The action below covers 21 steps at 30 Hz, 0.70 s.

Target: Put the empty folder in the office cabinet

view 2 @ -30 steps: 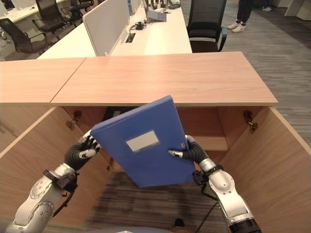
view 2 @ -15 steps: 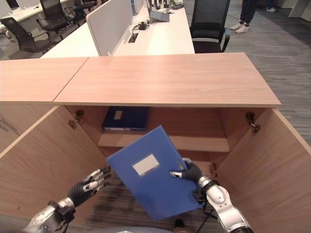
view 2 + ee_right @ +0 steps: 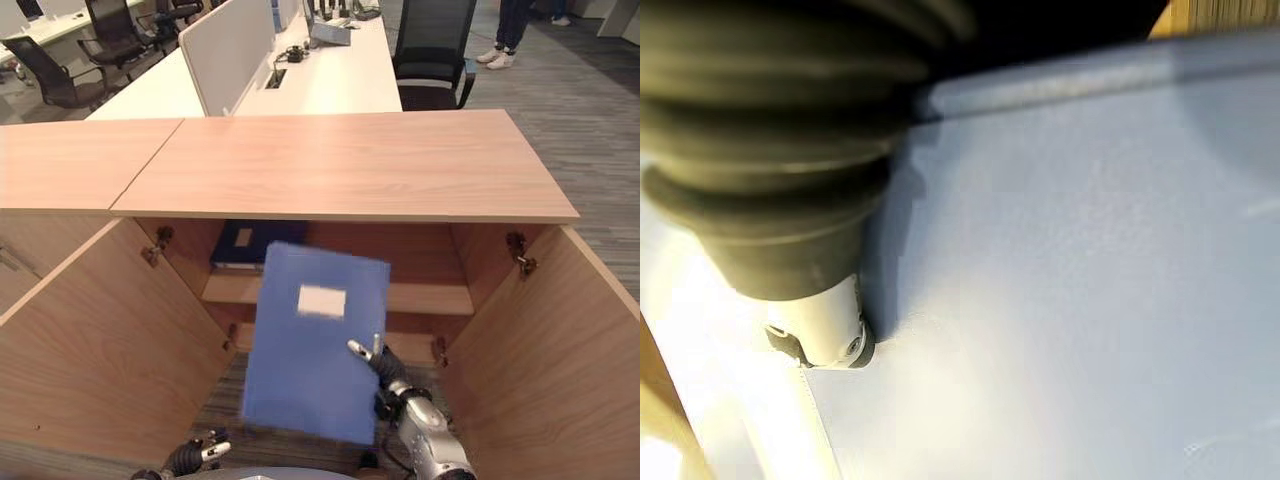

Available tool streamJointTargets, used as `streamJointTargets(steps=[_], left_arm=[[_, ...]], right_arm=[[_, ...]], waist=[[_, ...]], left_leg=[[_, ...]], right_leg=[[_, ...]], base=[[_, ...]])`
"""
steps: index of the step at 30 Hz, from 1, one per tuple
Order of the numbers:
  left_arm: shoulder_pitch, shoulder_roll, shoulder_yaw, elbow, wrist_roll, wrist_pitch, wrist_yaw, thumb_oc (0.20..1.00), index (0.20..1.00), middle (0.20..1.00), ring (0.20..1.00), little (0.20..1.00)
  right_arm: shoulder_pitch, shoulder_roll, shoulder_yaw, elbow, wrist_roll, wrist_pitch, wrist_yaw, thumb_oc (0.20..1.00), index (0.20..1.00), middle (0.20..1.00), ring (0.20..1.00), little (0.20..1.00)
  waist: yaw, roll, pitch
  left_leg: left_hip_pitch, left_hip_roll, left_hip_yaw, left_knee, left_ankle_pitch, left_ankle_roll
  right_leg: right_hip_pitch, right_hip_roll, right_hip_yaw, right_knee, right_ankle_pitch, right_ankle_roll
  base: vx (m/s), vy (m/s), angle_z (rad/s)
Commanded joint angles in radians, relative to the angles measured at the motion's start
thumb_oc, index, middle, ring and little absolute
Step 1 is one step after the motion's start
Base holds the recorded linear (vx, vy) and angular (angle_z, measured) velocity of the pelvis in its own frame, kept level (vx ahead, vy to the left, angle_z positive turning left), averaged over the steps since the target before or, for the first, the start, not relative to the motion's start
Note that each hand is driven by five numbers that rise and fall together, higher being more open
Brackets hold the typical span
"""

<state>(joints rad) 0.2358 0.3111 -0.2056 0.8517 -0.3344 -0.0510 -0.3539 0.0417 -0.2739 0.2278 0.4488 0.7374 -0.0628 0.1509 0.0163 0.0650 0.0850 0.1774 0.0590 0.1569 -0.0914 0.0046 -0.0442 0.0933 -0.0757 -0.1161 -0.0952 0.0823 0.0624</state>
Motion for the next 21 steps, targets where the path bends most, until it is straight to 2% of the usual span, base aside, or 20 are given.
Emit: streamJointTargets(steps=[1, 3, 4, 10, 13, 15, 16, 17, 18, 19, 20, 21], left_arm=[[-0.081, 0.013, -0.020, 0.081, 0.052, -0.034, 0.041, 1.000, 1.000, 1.000, 1.000, 1.000], [-0.083, 0.008, -0.023, 0.091, 0.053, -0.034, 0.051, 1.000, 1.000, 1.000, 1.000, 1.000], [-0.085, 0.000, -0.023, 0.114, 0.049, -0.033, 0.065, 1.000, 1.000, 1.000, 1.000, 1.000], [-0.096, -0.010, 0.000, 0.160, -0.010, -0.027, 0.095, 1.000, 1.000, 1.000, 1.000, 1.000], [-0.116, -0.008, 0.012, 0.171, -0.057, -0.019, 0.117, 1.000, 1.000, 1.000, 1.000, 1.000], [-0.119, -0.008, 0.011, 0.172, -0.058, -0.019, 0.117, 1.000, 1.000, 1.000, 1.000, 1.000], [-0.147, -0.004, 0.014, 0.168, -0.080, -0.016, 0.129, 1.000, 1.000, 1.000, 1.000, 1.000], [-0.150, -0.005, 0.013, 0.169, -0.081, -0.016, 0.129, 1.000, 1.000, 1.000, 1.000, 1.000], [-0.160, -0.006, 0.015, 0.169, -0.093, -0.014, 0.130, 1.000, 1.000, 1.000, 1.000, 1.000], [-0.160, -0.006, 0.015, 0.169, -0.093, -0.014, 0.130, 1.000, 1.000, 1.000, 1.000, 1.000], [-0.165, -0.008, 0.022, 0.171, -0.098, -0.016, 0.134, 1.000, 1.000, 1.000, 1.000, 1.000], [-0.163, -0.009, 0.028, 0.174, -0.093, -0.016, 0.134, 1.000, 1.000, 1.000, 1.000, 1.000]], right_arm=[[-0.144, 0.062, -0.088, -0.010, 0.189, -0.102, -0.031, 0.200, 0.200, 0.200, 0.200, 0.200], [-0.164, 0.072, -0.101, 0.002, 0.223, -0.112, -0.044, 0.200, 0.200, 0.200, 0.200, 0.200], [-0.218, 0.083, -0.140, 0.044, 0.288, -0.135, -0.067, 0.200, 0.200, 0.200, 0.200, 0.200], [-0.348, 0.081, -0.237, 0.154, 0.389, -0.195, -0.127, 0.200, 0.200, 0.200, 0.200, 0.200], [-0.431, 0.051, -0.309, 0.224, 0.448, -0.240, -0.173, 0.200, 0.200, 0.200, 0.200, 0.200], [-0.435, 0.050, -0.311, 0.227, 0.449, -0.240, -0.172, 0.200, 0.200, 0.200, 0.200, 0.200], [-0.480, -0.010, -0.368, 0.264, 0.471, -0.260, -0.198, 0.200, 0.200, 0.200, 0.200, 0.200], [-0.484, -0.013, -0.369, 0.267, 0.472, -0.259, -0.197, 0.200, 0.200, 0.200, 0.200, 0.200], [-0.494, -0.043, -0.375, 0.284, 0.461, -0.251, -0.198, 0.200, 0.200, 0.200, 0.200, 0.200], [-0.494, -0.043, -0.375, 0.285, 0.461, -0.251, -0.198, 0.200, 0.200, 0.200, 0.200, 0.200], [-0.480, -0.054, -0.351, 0.290, 0.429, -0.229, -0.191, 0.200, 0.200, 0.200, 0.200, 0.200], [-0.462, -0.058, -0.327, 0.294, 0.385, -0.202, -0.183, 0.200, 0.200, 0.200, 0.200, 0.200]], waist=[[0.023, -0.019, 0.020], [0.025, -0.018, 0.020], [0.032, -0.016, 0.018], [0.054, -0.016, 0.019], [0.077, -0.023, 0.043], [0.076, -0.023, 0.043], [0.087, -0.036, 0.079], [0.085, -0.036, 0.079], [0.084, -0.040, 0.093], [0.083, -0.040, 0.092], [0.083, -0.045, 0.100], [0.076, -0.046, 0.096]], left_leg=[[-0.002, 0.017, -0.114, 0.004, -0.040, -0.029], [-0.003, 0.019, -0.115, 0.004, -0.039, -0.031], [-0.004, 0.022, -0.119, 0.004, -0.039, -0.035], [-0.004, 0.037, -0.135, 0.004, -0.037, -0.046], [-0.047, 0.057, -0.147, 0.076, -0.039, -0.062], [-0.054, 0.057, -0.149, 0.085, -0.043, -0.062], [-0.151, 0.051, -0.147, 0.218, -0.046, -0.089], [-0.158, 0.050, -0.150, 0.227, -0.049, -0.090], [-0.215, 0.049, -0.151, 0.308, -0.037, -0.099], [-0.218, 0.049, -0.152, 0.310, -0.038, -0.099], [-0.244, 0.048, -0.162, 0.349, -0.018, -0.103], [-0.243, 0.049, -0.166, 0.340, -0.025, -0.101]], right_leg=[[0.055, -0.003, 0.010, 0.066, -0.167, 0.040], [0.056, -0.001, 0.009, 0.064, -0.168, 0.039], [0.058, 0.004, 0.005, 0.062, -0.172, 0.035], [0.065, 0.020, 0.000, 0.059, -0.185, 0.026], [0.061, 0.029, -0.002, 0.075, -0.202, 0.012], [0.059, 0.029, -0.004, 0.076, -0.203, 0.012], [0.061, 0.022, -0.026, 0.085, -0.214, -0.005], [0.059, 0.022, -0.029, 0.086, -0.214, -0.005], [0.062, 0.017, -0.044, 0.092, -0.218, -0.014], [0.061, 0.017, -0.045, 0.092, -0.218, -0.014], [0.063, 0.012, -0.046, 0.097, -0.216, -0.015], [0.062, 0.011, -0.048, 0.097, -0.217, -0.014]], base=[[0.05, -0.071, 0.06], [0.03, -0.052, 0.05], [0.03, -0.065, 0.02], [0.04, -0.084, 0.07], [-0.02, -0.108, 0.07], [-0.06, -0.070, 0.20], [-0.10, -0.102, 0.18], [-0.12, -0.127, 0.56], [-0.03, -0.024, 0.62], [-0.02, -0.030, 0.61], [0.03, -0.001, 0.08], [0.03, -0.001, 0.00]])
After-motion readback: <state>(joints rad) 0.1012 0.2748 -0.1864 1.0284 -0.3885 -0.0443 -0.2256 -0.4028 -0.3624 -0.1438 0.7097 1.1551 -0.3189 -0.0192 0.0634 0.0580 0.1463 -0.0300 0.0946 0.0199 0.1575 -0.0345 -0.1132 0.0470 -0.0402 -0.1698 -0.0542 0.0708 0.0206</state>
